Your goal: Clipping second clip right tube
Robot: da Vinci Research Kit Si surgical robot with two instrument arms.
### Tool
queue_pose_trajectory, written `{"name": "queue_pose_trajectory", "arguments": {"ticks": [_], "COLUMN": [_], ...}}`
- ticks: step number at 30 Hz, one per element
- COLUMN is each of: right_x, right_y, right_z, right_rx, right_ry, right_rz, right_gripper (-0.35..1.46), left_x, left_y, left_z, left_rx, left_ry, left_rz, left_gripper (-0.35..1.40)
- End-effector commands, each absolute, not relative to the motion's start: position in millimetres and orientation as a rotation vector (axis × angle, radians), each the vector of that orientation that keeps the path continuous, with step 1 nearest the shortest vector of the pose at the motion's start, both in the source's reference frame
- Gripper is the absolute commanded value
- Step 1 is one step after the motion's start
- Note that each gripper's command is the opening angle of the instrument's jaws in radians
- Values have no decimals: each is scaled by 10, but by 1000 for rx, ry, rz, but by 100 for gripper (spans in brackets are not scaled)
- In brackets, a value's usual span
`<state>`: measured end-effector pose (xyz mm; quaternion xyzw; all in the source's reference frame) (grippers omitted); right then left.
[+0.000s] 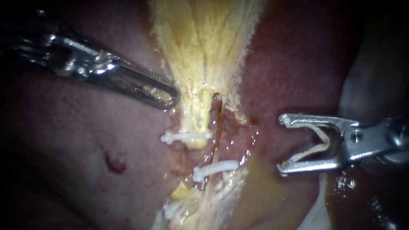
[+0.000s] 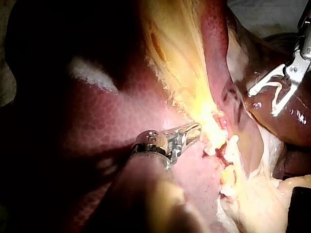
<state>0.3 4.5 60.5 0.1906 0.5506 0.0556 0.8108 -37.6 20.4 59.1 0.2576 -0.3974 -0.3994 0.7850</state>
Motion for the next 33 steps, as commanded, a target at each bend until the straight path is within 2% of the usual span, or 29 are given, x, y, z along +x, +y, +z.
{"name": "queue_pose_trajectory", "arguments": {"ticks": [1, 6, 15, 23, 33], "right_x": [3, 3, 3, 11, 60], "right_y": [46, 46, 48, 48, 33], "right_z": [605, 605, 606, 607, 619], "right_rx": [407, 407, 407, 416, 583], "right_ry": [1176, 1176, 1176, 1177, 1174], "right_rz": [119, 120, 121, 124, 234], "right_gripper": [50, 50, 50, 50, 50], "left_x": [-374, -361, -314, -308, -309], "left_y": [205, 212, 232, 232, 231], "left_z": [589, 575, 532, 526, 524], "left_rx": [556, 556, 523, 518, 517], "left_ry": [-857, -857, -863, -868, -867], "left_rz": [-861, -865, -902, -910, -911], "left_gripper": [-35, -35, -35, -35, -35]}}
